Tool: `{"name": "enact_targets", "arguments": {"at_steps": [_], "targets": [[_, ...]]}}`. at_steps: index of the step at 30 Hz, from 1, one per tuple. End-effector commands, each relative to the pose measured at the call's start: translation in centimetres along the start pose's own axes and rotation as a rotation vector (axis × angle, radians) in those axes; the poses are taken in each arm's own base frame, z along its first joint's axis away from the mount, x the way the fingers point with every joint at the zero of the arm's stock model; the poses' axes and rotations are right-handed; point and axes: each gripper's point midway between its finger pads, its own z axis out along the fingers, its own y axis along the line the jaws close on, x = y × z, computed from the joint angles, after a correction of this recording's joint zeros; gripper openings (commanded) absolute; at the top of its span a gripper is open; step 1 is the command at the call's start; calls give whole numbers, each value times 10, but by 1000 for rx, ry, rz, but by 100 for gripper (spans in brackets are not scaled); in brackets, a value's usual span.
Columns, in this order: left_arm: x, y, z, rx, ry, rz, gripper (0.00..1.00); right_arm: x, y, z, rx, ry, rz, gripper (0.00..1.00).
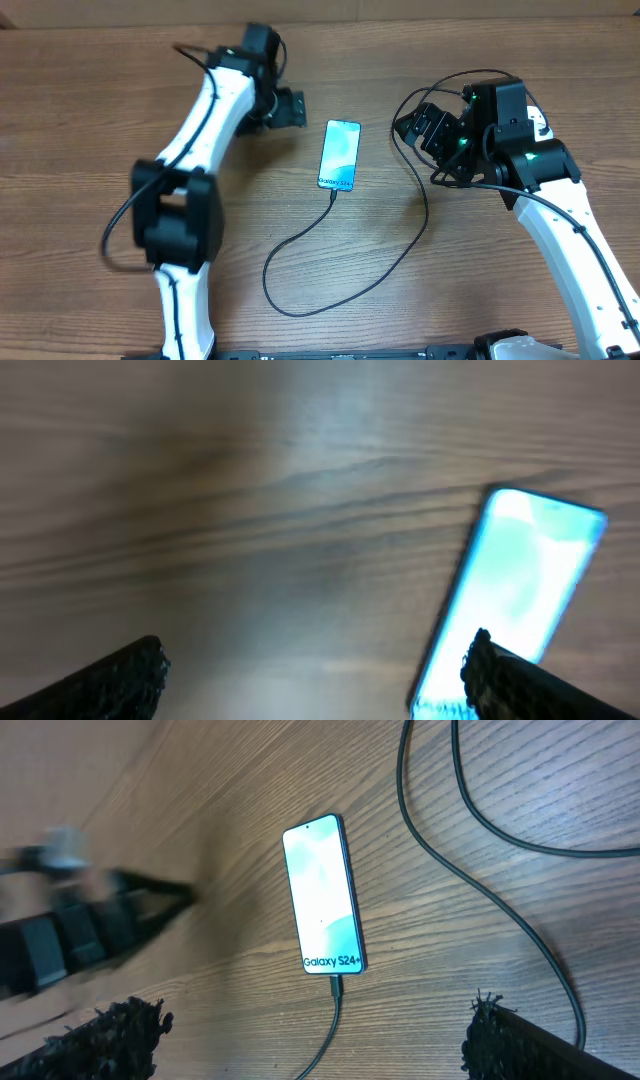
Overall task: Plug charger to phone and switch on socket
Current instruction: 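Open the left gripper and lift it away from the phone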
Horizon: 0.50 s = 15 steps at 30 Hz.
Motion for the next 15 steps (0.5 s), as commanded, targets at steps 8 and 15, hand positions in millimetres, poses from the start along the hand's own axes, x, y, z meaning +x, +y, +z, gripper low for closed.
{"name": "enact_targets", "arguments": {"at_steps": [8,15], "targets": [[13,1,-208,-37,-379,104,100,-6,2,-7,-6,-28,-10,100],[22,3,-224,-32,-393,104,100,-8,2,-7,-2,-38,-14,100]]}}
